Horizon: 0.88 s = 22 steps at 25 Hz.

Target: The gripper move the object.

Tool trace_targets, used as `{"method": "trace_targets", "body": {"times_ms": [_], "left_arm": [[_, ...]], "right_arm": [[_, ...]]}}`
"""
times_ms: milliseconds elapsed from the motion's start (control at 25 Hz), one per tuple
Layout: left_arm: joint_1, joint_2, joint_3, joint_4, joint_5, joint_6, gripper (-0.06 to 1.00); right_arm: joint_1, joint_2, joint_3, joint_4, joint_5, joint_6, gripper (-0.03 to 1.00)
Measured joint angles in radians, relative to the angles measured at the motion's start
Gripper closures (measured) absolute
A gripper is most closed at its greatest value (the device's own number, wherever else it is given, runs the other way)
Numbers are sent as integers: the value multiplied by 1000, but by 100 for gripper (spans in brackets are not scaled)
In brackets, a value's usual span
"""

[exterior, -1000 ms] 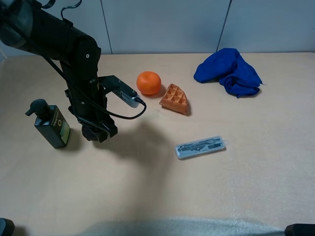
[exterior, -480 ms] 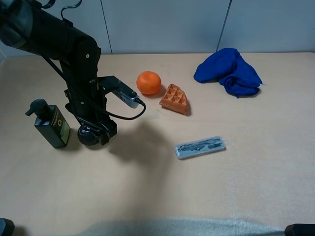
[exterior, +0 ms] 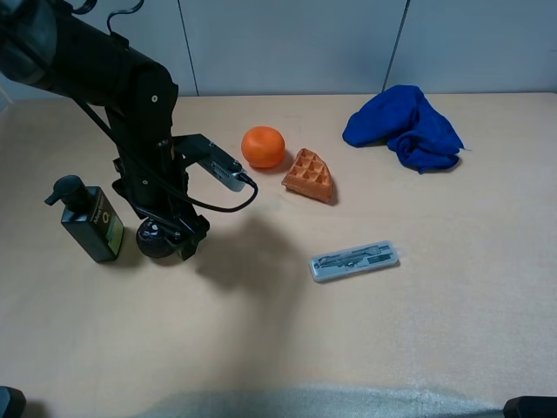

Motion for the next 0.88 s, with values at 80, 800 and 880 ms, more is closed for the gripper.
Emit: {"method": "trace_targets", "body": {"times_ms": [80, 800, 880], "left_arm": [[0, -17, 0, 0, 2, 0, 1], [0, -43, -307, 4, 334, 0, 0], [0, -55, -334, 4, 377, 0, 0]], "right_arm": [[0, 0, 0, 0, 0, 0, 27], [0, 0, 0, 0, 0, 0, 27], [0, 0, 0, 0, 0, 0, 27]]}}
